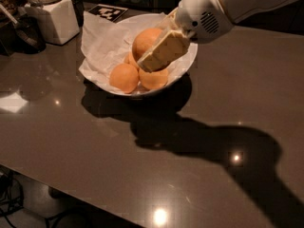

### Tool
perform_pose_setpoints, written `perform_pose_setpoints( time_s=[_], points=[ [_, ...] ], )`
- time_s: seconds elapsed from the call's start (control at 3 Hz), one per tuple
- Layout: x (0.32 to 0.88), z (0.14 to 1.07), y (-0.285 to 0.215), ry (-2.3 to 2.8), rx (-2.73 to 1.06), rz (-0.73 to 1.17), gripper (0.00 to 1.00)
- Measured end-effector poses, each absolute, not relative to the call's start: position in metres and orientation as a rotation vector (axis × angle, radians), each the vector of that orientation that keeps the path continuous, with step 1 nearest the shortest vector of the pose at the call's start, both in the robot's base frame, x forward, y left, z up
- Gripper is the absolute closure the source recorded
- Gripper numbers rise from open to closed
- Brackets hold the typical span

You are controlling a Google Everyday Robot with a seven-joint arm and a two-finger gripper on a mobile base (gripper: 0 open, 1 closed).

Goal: Pick orange from white bowl

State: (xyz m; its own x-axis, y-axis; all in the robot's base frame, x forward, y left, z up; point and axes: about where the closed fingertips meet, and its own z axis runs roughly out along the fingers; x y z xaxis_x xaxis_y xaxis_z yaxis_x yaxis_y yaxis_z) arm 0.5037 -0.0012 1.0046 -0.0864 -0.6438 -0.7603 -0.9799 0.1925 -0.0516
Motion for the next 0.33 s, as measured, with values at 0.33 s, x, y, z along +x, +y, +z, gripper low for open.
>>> perform_pose_setpoints(
  time_s=[0.33],
  points=[
    [0.5037,1.0046,-0.0012,1.808,-1.524,0.646,1.00]
  ],
)
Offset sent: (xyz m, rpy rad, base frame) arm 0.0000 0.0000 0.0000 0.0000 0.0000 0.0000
